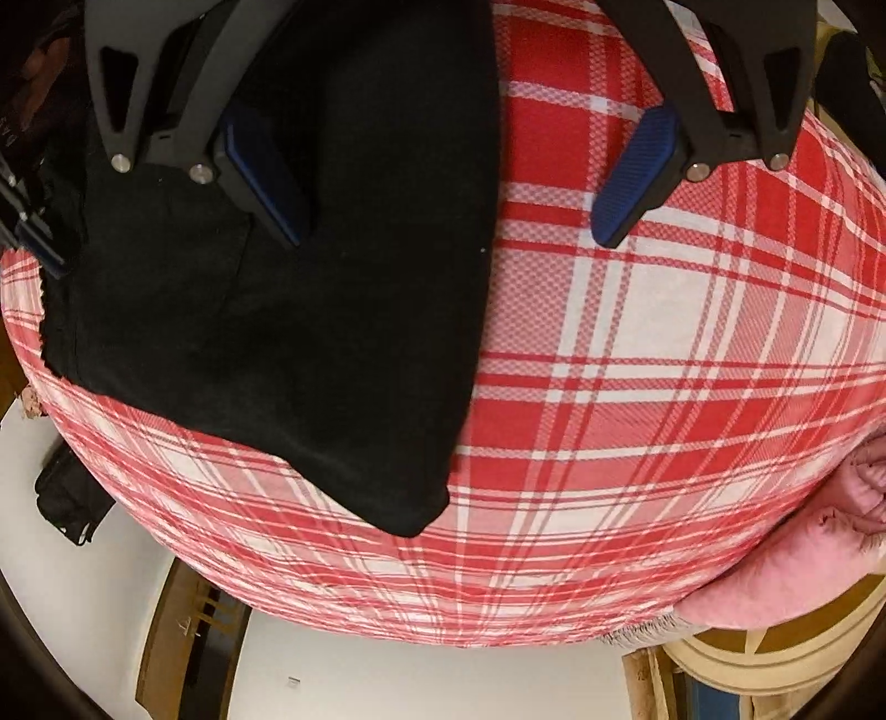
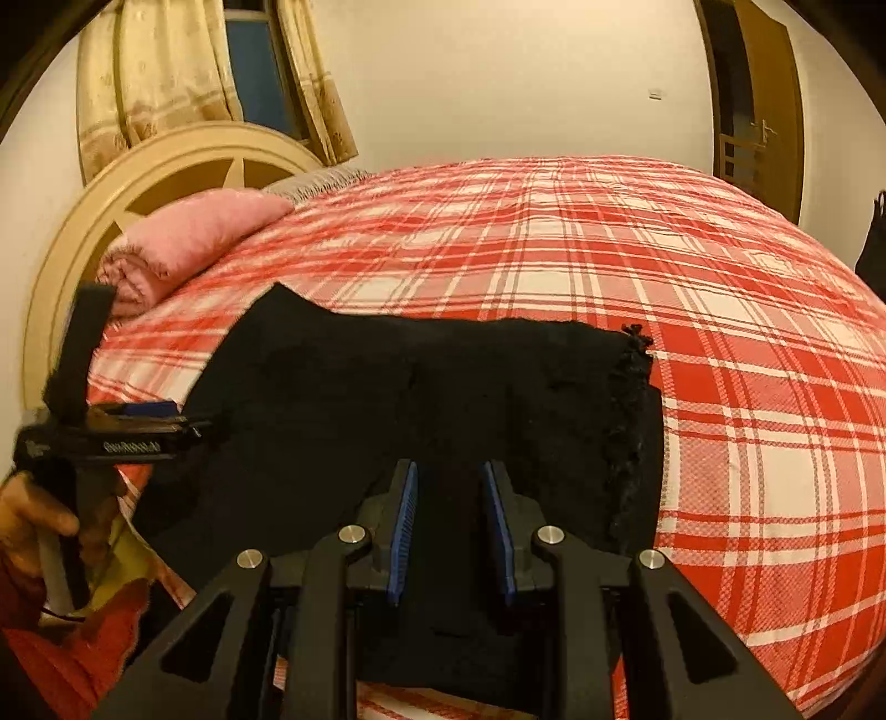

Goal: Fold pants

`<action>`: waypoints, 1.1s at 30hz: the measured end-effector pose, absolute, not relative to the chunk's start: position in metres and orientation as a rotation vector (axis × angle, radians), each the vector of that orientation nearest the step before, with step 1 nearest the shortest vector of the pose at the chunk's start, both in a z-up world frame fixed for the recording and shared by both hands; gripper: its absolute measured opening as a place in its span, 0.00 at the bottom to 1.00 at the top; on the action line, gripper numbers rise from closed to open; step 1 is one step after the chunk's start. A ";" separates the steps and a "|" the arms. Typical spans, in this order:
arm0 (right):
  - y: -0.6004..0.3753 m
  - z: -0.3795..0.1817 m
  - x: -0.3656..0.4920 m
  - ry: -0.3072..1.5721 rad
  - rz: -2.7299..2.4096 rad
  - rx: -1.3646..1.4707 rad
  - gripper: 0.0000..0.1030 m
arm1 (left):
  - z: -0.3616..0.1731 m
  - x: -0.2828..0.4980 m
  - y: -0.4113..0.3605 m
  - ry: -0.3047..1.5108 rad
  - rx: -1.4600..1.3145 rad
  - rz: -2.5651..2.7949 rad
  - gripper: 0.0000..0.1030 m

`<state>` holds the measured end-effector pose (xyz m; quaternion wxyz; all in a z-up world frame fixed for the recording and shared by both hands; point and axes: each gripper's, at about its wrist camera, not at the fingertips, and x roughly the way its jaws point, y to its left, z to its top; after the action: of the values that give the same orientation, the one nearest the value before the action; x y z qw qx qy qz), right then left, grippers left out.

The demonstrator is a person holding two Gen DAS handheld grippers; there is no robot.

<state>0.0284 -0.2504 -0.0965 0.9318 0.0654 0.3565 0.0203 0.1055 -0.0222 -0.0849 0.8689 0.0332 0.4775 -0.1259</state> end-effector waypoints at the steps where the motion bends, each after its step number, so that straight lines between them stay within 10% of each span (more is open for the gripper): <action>1: -0.251 -0.095 0.027 0.724 0.035 0.137 0.27 | -0.085 0.105 -0.023 0.996 0.074 -0.262 1.00; 5: -0.264 -0.083 0.018 0.678 -0.012 0.176 0.64 | -0.083 0.106 -0.022 0.995 0.082 -0.266 1.00; 33: -0.347 -0.092 -0.003 0.688 -0.153 0.467 0.66 | -0.081 0.115 -0.042 0.988 0.101 -0.307 1.00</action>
<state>-0.0033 -0.3473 -0.0921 0.9119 0.2266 0.3340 -0.0743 0.1150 -0.0417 -0.0811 0.8679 0.0484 0.4721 -0.1466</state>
